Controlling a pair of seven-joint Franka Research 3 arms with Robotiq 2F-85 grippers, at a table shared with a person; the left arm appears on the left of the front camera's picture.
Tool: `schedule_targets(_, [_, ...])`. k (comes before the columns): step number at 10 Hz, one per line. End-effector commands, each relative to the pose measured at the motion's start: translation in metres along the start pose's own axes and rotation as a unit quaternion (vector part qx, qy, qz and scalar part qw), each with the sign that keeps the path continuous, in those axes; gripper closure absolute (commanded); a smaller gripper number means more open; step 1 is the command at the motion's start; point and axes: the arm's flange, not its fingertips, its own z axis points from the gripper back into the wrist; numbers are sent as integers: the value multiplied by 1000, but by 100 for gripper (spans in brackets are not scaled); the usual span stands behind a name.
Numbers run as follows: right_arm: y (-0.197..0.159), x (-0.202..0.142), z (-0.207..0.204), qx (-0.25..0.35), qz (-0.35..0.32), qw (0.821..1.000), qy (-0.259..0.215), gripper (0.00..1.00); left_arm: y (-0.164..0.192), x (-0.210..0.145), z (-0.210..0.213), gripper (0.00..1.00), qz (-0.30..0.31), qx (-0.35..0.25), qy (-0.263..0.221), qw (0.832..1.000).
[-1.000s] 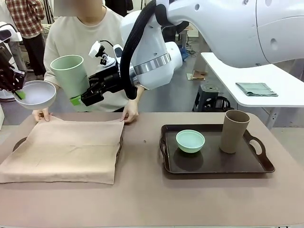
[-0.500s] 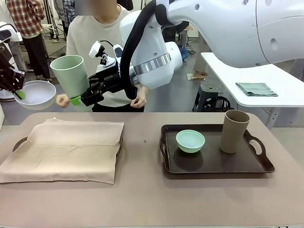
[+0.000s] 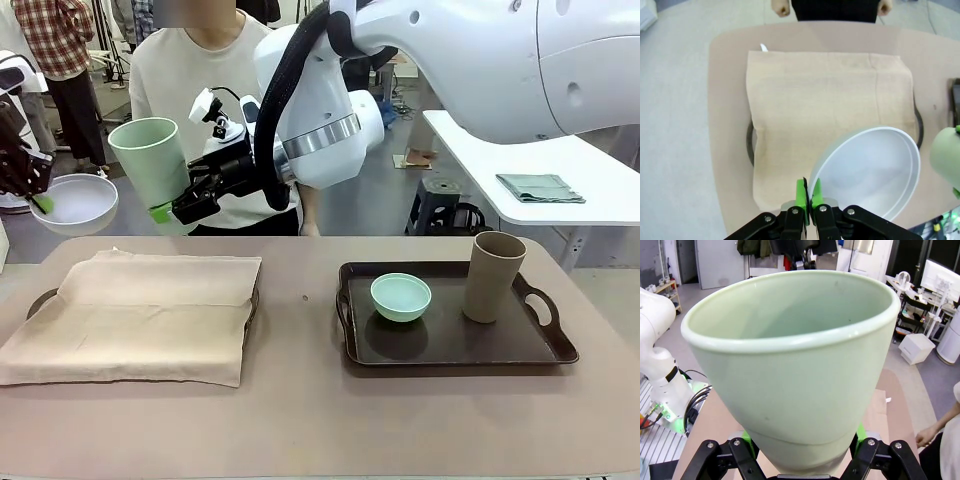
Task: Set up a tray with a mat and arrange the tableware.
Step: Place the Picnic Bowl and Reusable plastic cup back onto the Handle tray in front of the human's position.
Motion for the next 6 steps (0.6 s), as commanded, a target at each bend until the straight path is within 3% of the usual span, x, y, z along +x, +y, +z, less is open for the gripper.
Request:
schedule_targets(1, [-8,-22,-9,5,2,999,-33,19,10,3,-20,96,-5,-21,22,1000])
schedule_targets(4, [-18,-56,-27,15,-12,998,-53,19,23,6,-56,96,11,-44,50,998])
schedule_targets(6, [-17,-65,-29,14,-34,999,-23,19,25,6,-67,96,21,-40,46,998])
